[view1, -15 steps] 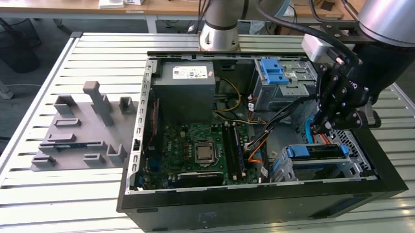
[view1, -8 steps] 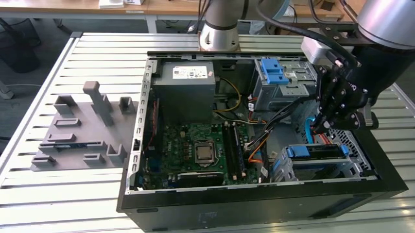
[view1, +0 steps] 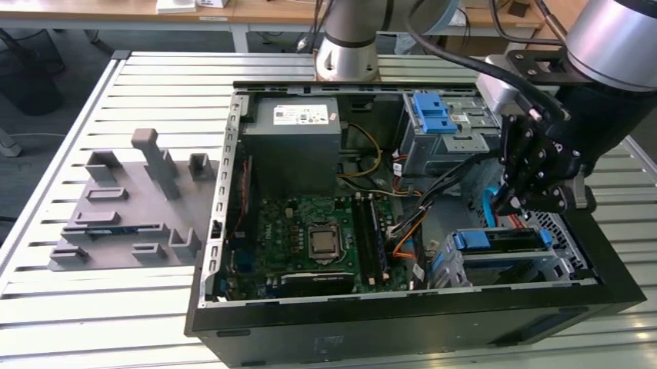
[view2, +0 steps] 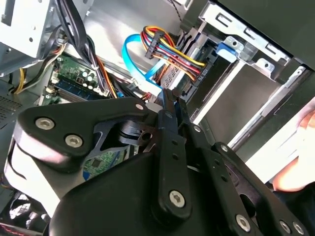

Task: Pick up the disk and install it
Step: 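Insert the second disk wire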

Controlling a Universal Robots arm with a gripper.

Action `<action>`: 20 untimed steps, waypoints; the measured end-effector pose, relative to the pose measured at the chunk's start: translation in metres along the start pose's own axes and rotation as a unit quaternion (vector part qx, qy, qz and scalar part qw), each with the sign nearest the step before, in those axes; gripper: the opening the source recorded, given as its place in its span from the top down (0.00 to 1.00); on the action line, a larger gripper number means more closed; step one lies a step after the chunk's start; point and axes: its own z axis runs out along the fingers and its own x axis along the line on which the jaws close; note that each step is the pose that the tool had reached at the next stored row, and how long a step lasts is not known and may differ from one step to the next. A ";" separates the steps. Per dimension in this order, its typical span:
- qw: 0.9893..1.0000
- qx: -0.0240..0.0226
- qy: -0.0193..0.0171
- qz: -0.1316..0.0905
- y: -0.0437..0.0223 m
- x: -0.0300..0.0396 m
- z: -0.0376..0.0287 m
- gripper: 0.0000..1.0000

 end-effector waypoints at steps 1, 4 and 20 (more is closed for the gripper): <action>1.000 0.000 0.000 0.000 0.0000 0.0007 0.0012 0.84; 1.000 0.000 0.000 0.000 0.0000 0.0010 0.0039 0.84; 1.000 0.000 0.000 0.000 -0.0036 0.0122 0.0141 0.84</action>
